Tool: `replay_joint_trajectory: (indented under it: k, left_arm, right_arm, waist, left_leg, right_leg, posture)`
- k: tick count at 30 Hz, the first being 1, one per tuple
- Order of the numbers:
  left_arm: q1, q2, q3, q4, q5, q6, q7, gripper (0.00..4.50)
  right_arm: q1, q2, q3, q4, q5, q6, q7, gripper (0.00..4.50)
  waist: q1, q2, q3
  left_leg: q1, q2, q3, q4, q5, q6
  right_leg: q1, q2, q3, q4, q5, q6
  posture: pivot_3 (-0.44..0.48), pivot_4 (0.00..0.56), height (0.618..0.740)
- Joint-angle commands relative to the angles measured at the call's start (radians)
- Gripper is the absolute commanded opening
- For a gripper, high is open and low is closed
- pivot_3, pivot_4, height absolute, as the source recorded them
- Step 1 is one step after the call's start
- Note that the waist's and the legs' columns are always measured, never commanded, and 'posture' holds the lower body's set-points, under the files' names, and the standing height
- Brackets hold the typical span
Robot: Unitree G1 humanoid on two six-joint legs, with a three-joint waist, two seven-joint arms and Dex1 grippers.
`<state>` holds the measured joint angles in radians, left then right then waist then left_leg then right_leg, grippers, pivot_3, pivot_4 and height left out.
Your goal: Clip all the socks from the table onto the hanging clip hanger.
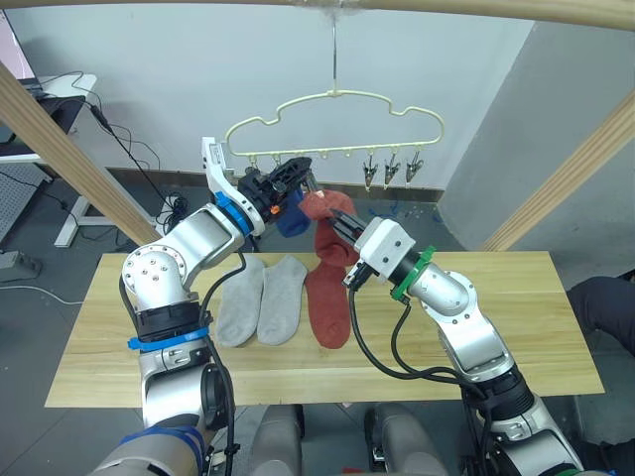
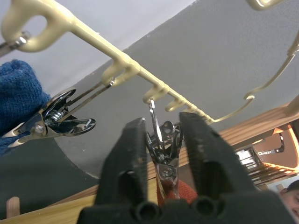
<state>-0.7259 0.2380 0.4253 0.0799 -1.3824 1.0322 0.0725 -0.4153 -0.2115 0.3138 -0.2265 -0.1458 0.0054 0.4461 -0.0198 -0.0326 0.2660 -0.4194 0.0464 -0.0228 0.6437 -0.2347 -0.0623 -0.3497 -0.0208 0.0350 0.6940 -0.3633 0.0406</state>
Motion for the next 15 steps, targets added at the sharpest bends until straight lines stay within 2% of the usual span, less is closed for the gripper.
replay_joint_trajectory:
  k: [1,6,8,9,12,15]
  left_arm:
    - [-0.009,0.001,0.005,-0.033,-0.034,-0.017,-0.009,2.51]
    - [-0.008,0.024,0.005,-0.049,-0.07,-0.004,-0.012,3.99]
    - [0.006,0.06,-0.011,-0.071,-0.055,0.016,-0.03,4.49]
    - [0.016,0.08,-0.021,-0.083,-0.044,0.027,-0.037,4.49]
    - [0.054,0.167,-0.07,-0.143,0.0,0.071,-0.086,4.5]
    - [0.08,0.249,-0.102,-0.19,0.026,0.101,-0.141,4.5]
  right_arm:
    - [-0.007,0.005,0.0,-0.026,0.005,-0.021,0.001,0.0]
    - [-0.002,0.013,0.009,-0.022,0.012,-0.006,0.011,0.0]
    - [-0.001,0.022,0.005,-0.008,0.026,0.021,0.016,0.0]
    - [0.0,0.027,0.0,0.0,0.034,0.037,0.016,0.0]
    - [0.001,0.05,-0.036,0.027,0.088,0.114,0.02,0.67]
    - [-0.008,0.042,-0.059,0.051,0.117,0.139,0.035,1.71]
  waist:
    - [0.0,0.0,0.0]
    - [0.0,0.0,0.0]
    - [0.0,0.0,0.0]
    - [-0.002,0.0,0.0]
    - [-0.003,0.0,0.0]
    - [0.001,0.0,0.001]
  left_leg:
    - [0.0,0.0,0.0,0.0,0.0,0.0]
    - [0.0,0.0,0.0,0.0,0.0,0.0]
    - [0.0,0.0,0.0,0.0,0.0,0.0]
    - [0.0,0.0,0.0,0.0,0.0,0.0]
    - [0.0,0.001,0.0,-0.001,0.0,0.0]
    - [0.0,0.001,0.0,-0.001,0.0,0.0]
  right_leg:
    - [0.0,0.0,0.0,0.0,0.0,0.0]
    - [0.0,0.0,0.0,0.0,0.0,0.0]
    - [0.0,0.0,0.0,0.0,0.0,0.0]
    - [-0.001,0.0,0.0,0.0,0.0,0.0]
    - [-0.001,0.0,0.0,0.0,0.0,0.0]
    - [-0.001,0.0,0.0,0.0,0.0,0.0]
  posture:
    - [0.045,0.262,0.74]
    - [0.048,0.259,0.74]
    - [0.048,0.259,0.74]
    - [0.048,0.259,0.74]
    - [0.06,0.262,0.74]
    - [0.072,0.264,0.74]
